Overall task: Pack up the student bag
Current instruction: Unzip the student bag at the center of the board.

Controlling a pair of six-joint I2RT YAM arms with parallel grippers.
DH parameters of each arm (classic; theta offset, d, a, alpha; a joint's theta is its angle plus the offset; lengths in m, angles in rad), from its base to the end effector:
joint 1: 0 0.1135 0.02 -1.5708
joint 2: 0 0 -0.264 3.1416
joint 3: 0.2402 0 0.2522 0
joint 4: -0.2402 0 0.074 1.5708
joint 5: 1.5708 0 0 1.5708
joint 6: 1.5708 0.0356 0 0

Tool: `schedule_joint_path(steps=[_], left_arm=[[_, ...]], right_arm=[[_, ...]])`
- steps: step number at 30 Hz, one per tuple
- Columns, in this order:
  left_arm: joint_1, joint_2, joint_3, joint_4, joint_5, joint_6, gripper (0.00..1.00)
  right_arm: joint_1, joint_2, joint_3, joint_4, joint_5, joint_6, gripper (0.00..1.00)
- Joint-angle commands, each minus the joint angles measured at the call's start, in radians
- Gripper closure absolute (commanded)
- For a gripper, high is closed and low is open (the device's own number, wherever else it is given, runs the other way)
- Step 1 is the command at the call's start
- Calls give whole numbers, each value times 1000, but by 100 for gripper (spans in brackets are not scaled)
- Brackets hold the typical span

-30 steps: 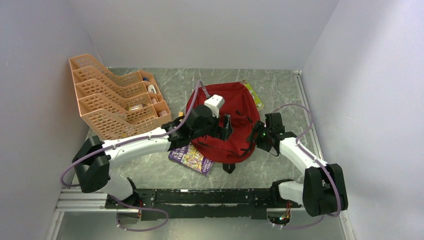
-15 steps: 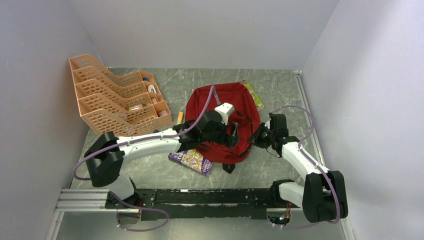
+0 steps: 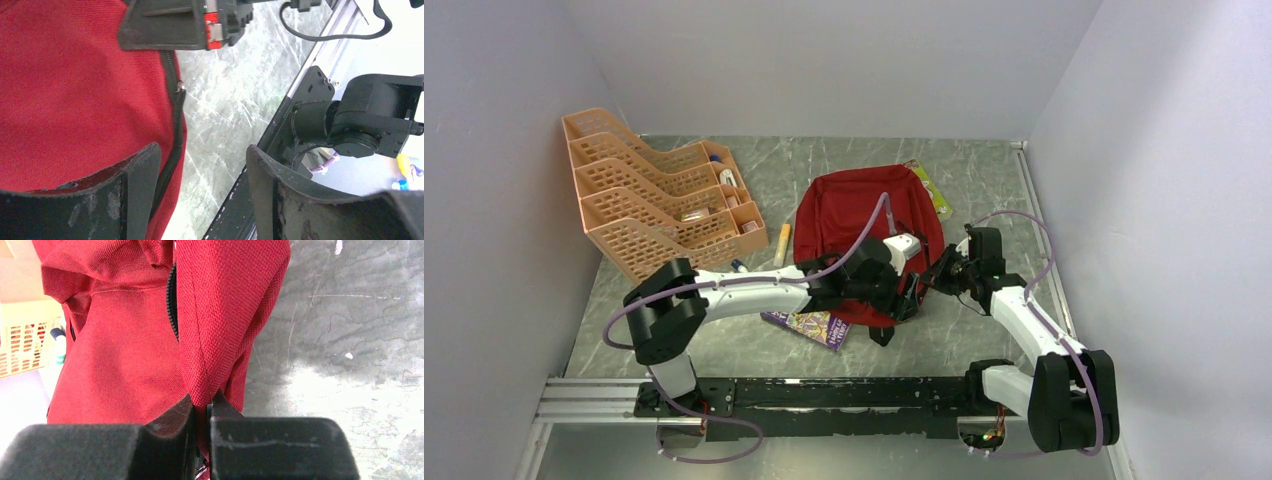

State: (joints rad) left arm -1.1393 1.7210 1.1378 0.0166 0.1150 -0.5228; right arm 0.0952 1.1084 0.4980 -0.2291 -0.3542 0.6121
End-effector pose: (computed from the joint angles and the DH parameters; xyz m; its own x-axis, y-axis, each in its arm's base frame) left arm 0.1591 -0.3553 0.2310 -0.6653 0.2589 -0.7003 0.7048 0.5272 -0.4746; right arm 0.2069 0.0322 0.1786 -0.7901 0.4659 -0.3983 0.1641 0.7868 0.5950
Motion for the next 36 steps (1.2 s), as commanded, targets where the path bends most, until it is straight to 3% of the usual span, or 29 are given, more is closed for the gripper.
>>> schedule_joint_path(steps=[1, 4, 16, 26, 30, 36], left_arm=[[-24, 49, 75, 4, 48, 46, 35], [-29, 90, 105, -15, 39, 66, 39], [-33, 124, 140, -85, -78, 95, 41], [-34, 174, 162, -74, -45, 95, 49], [-35, 201, 185, -73, -34, 98, 57], [-35, 205, 198, -86, -43, 104, 83]], right_arm=[[-10, -19, 10, 16, -41, -1, 100], [-13, -21, 10, 16, -45, -1, 100], [-17, -27, 11, 13, -56, -8, 100], [-18, -27, 6, 17, -67, -4, 100], [-18, -31, 5, 16, -68, -5, 100], [-18, -35, 2, 13, -57, -11, 100]])
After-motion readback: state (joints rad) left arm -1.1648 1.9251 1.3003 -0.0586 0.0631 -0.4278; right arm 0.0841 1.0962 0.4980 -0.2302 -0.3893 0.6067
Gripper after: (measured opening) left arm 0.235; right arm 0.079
